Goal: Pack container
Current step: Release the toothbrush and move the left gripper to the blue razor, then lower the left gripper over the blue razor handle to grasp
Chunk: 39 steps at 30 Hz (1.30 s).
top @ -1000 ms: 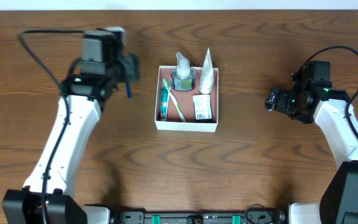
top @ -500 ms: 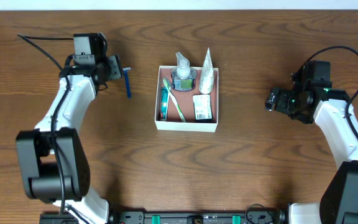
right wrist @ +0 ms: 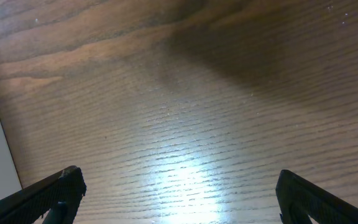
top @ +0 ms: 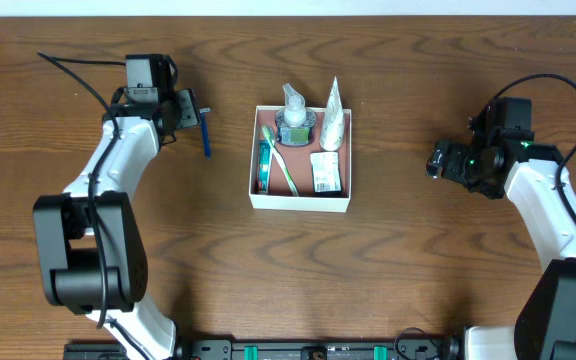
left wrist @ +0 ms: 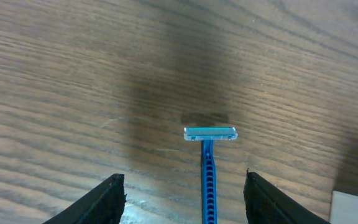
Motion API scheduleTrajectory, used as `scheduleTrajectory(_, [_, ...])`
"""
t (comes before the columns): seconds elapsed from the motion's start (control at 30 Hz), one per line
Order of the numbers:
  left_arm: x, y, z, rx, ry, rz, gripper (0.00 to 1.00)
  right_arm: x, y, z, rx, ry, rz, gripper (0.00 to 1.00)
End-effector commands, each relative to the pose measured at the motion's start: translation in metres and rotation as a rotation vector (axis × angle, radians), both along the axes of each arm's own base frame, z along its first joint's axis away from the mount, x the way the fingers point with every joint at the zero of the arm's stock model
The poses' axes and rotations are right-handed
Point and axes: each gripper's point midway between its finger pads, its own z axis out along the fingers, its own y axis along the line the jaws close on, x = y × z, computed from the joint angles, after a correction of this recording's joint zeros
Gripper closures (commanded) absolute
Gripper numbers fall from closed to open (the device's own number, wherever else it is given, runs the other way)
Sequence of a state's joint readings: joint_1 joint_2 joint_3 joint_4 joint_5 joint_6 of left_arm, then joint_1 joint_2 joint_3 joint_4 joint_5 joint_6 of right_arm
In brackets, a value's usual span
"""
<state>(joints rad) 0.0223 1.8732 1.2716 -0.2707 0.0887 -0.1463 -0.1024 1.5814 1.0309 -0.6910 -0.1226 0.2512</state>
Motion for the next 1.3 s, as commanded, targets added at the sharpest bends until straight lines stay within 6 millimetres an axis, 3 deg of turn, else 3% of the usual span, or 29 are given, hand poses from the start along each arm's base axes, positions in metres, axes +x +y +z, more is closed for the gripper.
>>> scheduleTrajectory(0.0, [0.007, 0.003, -0.01, 0.016, 0.014, 0.015, 0.38, -0.002, -0.002, -0.003, -0.006, 0.009, 0.005, 0.01])
scheduleTrajectory(0.23, [0.006, 0.003, -0.033, 0.019, 0.057, 0.008, 0.38, -0.002, -0.002, -0.003, -0.006, 0.009, 0.005, 0.01])
scheduleTrajectory(0.67, [0.012, 0.003, -0.032, 0.026, 0.033, 0.0, 0.38, -0.002, -0.002, -0.003, -0.006, 0.009, 0.006, 0.01])
scheduleTrajectory(1.0, [0.007, 0.003, -0.06, 0.025, 0.091, -0.002, 0.38, -0.002, -0.002, -0.003, -0.006, 0.009, 0.005, 0.01])
scheduleTrajectory(1.27, [0.008, 0.003, -0.06, 0.025, 0.088, -0.002, 0.37, -0.002, -0.002, -0.003, -0.006, 0.009, 0.006, 0.01])
